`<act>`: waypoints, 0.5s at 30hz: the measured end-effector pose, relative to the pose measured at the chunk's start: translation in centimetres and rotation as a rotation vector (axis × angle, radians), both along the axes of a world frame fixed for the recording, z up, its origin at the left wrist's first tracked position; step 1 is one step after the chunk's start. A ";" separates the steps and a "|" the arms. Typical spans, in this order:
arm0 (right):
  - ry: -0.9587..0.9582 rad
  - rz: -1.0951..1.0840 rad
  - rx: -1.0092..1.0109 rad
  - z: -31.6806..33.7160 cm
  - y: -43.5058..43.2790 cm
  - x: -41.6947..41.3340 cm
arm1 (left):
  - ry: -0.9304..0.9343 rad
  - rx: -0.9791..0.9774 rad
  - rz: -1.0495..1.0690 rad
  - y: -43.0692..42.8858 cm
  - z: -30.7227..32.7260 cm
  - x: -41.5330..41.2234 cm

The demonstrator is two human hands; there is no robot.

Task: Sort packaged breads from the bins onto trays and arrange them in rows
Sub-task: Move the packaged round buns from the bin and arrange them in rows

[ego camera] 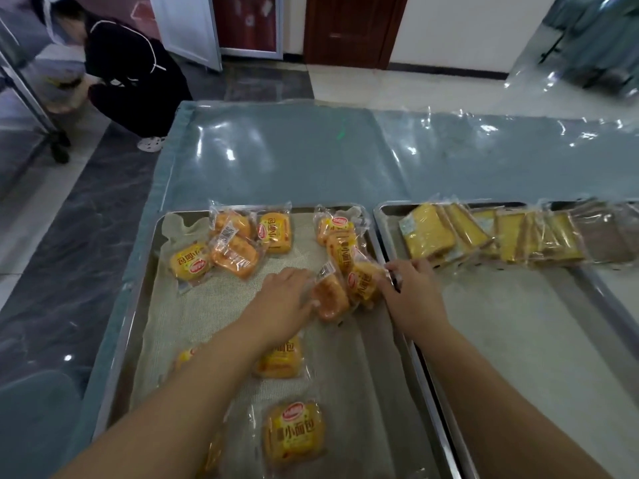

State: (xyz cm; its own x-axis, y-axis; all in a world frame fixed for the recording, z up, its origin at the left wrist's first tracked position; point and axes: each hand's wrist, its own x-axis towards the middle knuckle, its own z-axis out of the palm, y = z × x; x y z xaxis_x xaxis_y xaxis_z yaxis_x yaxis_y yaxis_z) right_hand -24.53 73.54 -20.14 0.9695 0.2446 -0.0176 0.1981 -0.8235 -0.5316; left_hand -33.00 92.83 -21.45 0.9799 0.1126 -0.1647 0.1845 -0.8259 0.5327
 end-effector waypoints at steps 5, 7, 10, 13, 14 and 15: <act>0.001 0.034 0.069 -0.9 -0.1 -0.1 | 0.125 -0.143 0.070 -1.0 -0.9 1.9; -0.001 0.029 0.088 -1.1 -0.3 -0.5 | 0.130 -0.167 0.086 -0.8 -1.3 2.3; 0.003 0.002 0.122 -1.4 -0.8 -1.5 | 0.158 -0.117 0.062 -0.5 -1.4 2.3; -0.010 -0.032 0.171 -1.7 -1.5 -2.7 | 0.112 -0.182 0.110 -0.6 -1.0 1.6; -0.018 -0.046 0.184 -1.6 -1.7 -3.1 | 0.077 -0.211 0.131 -0.7 -0.8 1.3; -0.024 -0.064 0.195 -1.5 -1.9 -3.5 | 0.044 -0.230 0.147 -0.8 -0.6 0.9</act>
